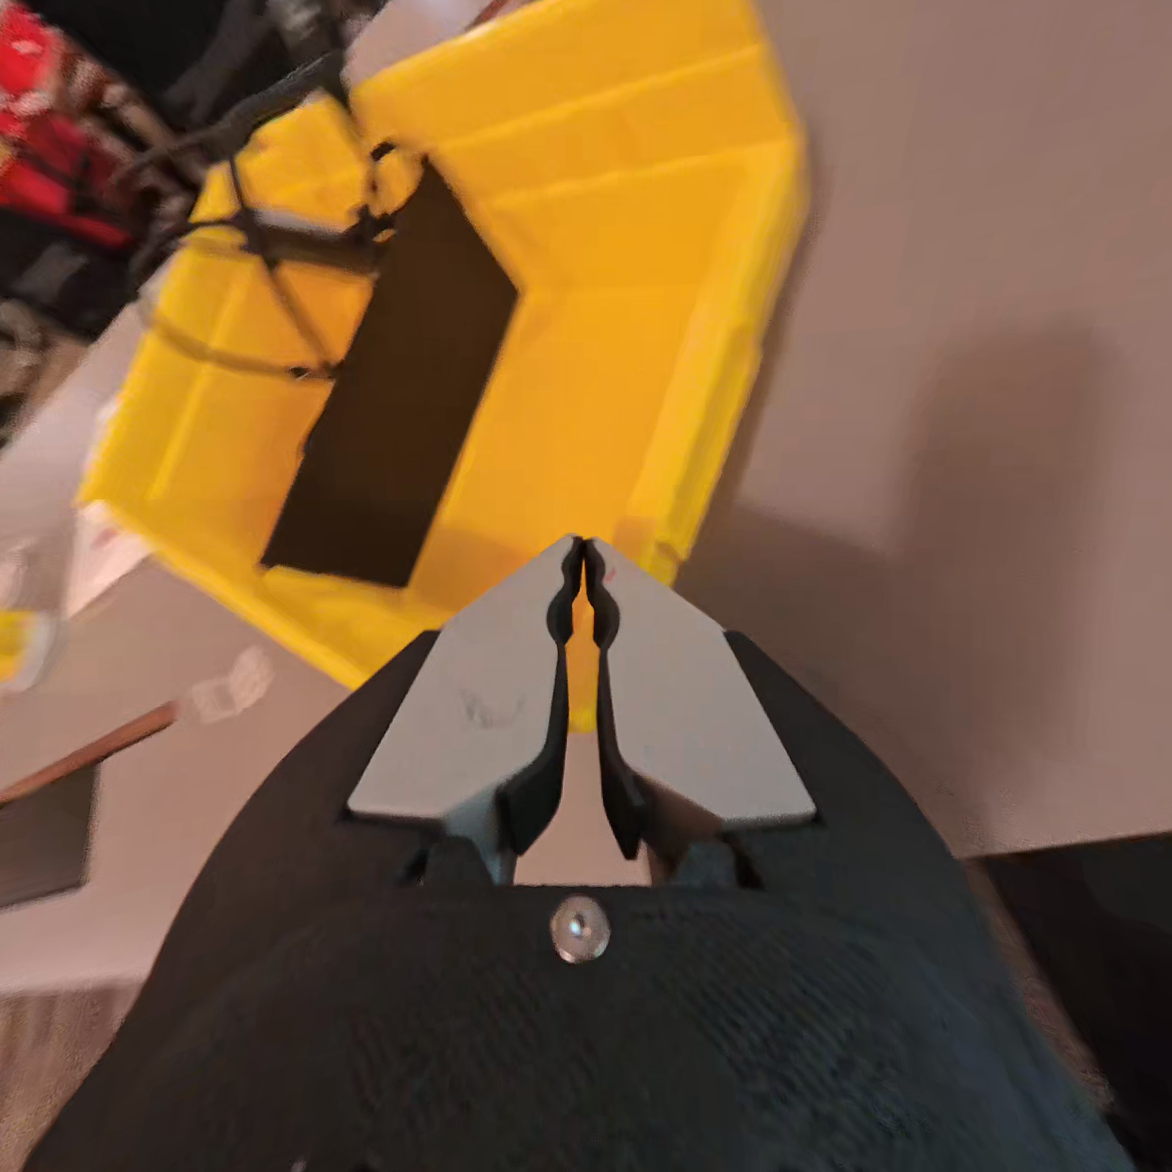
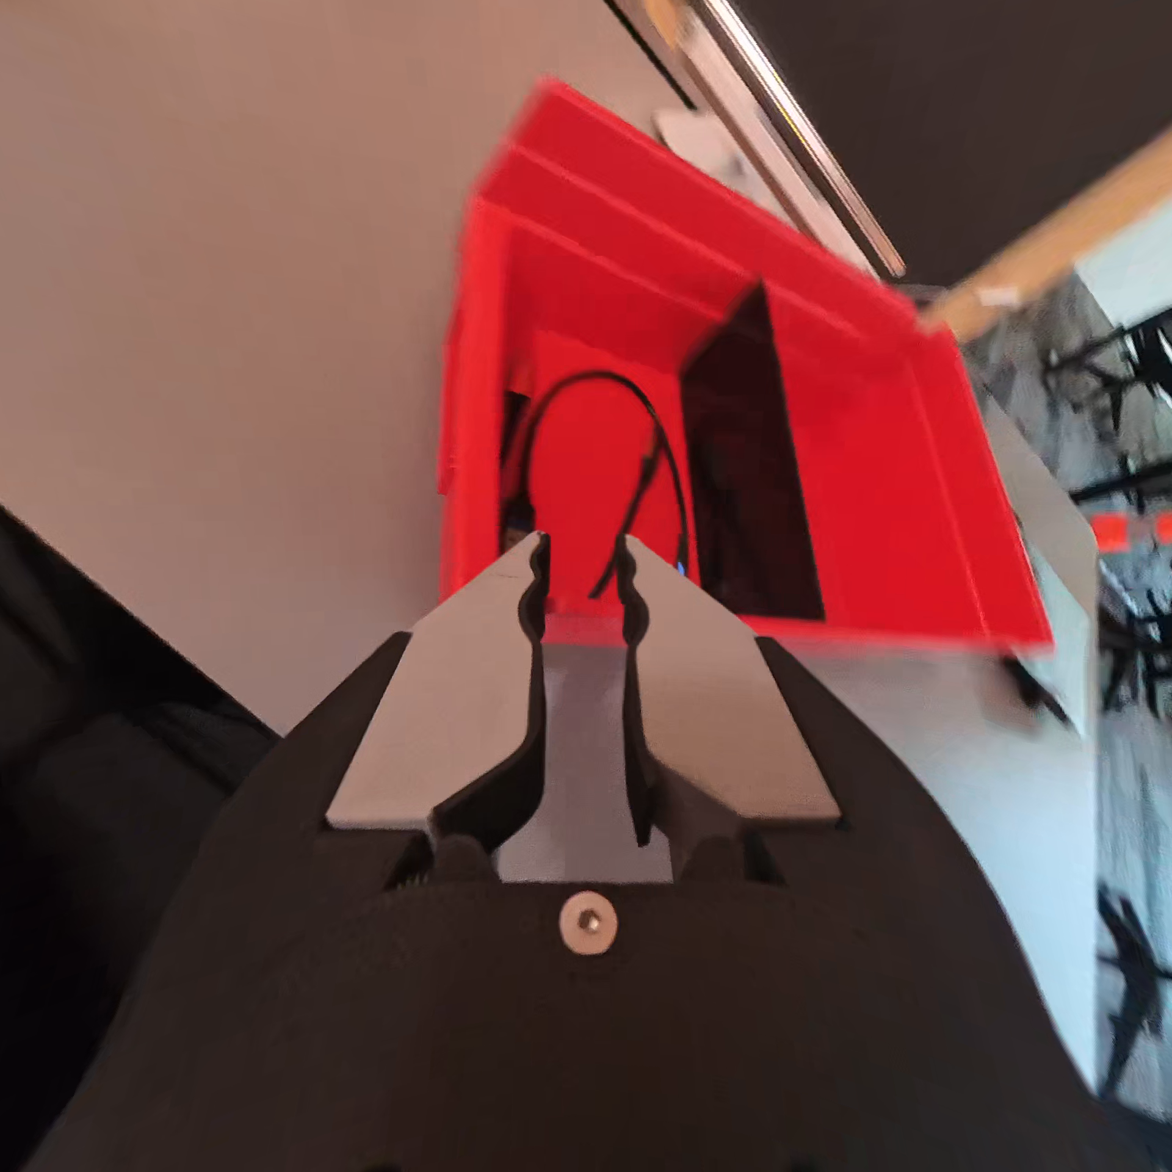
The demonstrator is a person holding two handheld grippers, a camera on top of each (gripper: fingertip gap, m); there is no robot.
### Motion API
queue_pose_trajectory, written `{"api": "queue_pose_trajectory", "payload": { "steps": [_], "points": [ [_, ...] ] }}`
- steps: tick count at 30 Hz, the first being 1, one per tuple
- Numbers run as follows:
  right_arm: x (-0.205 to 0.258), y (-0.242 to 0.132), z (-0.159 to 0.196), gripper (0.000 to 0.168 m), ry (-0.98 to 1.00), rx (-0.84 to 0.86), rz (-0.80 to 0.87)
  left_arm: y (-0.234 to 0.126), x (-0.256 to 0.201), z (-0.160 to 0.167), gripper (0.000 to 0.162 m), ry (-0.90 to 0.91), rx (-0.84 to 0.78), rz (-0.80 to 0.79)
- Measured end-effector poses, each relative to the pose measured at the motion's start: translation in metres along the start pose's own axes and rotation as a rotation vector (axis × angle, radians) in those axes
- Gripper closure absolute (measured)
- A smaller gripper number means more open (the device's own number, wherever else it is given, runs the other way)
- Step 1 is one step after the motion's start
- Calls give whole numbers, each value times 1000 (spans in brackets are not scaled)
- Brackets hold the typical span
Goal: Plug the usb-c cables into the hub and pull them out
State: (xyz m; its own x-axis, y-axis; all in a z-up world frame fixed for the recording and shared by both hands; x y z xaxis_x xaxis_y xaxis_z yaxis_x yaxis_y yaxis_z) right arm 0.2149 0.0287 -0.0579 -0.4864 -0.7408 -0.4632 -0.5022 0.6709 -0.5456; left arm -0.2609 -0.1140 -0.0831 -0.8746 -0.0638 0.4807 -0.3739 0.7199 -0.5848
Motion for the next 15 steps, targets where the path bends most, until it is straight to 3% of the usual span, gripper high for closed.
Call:
{"api": "queue_pose_trajectory", "payload": {
  "steps": [3, 5, 8, 10, 12, 15],
  "points": [
    [-47, -8, 35, 152, 115, 56, 105, -7, 36, 32, 162, -32, 67, -120],
    [-67, -11, 52, 147, 181, 66, 132, -17, 50, 41, 131, -139, 49, -41],
    [-81, -18, 64, 135, 247, 93, 204, -48, 59, 32, 114, -271, -119, 10],
    [-74, -22, 56, 130, 300, 17, 145, -65, 53, 19, 109, -303, -241, 45],
    [-52, -19, 35, 115, 336, -117, -6, -68, 35, 0, 107, -312, -328, 119],
    [-16, 2, 5, 110, 322, -201, -93, -37, 2, -26, 97, -266, -316, 146]
  ]
}}
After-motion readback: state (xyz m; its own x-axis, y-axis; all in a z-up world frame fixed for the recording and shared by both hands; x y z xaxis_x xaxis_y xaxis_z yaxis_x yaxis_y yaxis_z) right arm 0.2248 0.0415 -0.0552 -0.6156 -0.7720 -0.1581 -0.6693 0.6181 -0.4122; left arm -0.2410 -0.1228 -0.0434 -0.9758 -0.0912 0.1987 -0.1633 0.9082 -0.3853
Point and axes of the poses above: each gripper's, where its closed fingertips meet, y out along the fingers, z out of its underside, x = y × z across the jaws, the point moved 9 cm from there along -y, back along the fingers
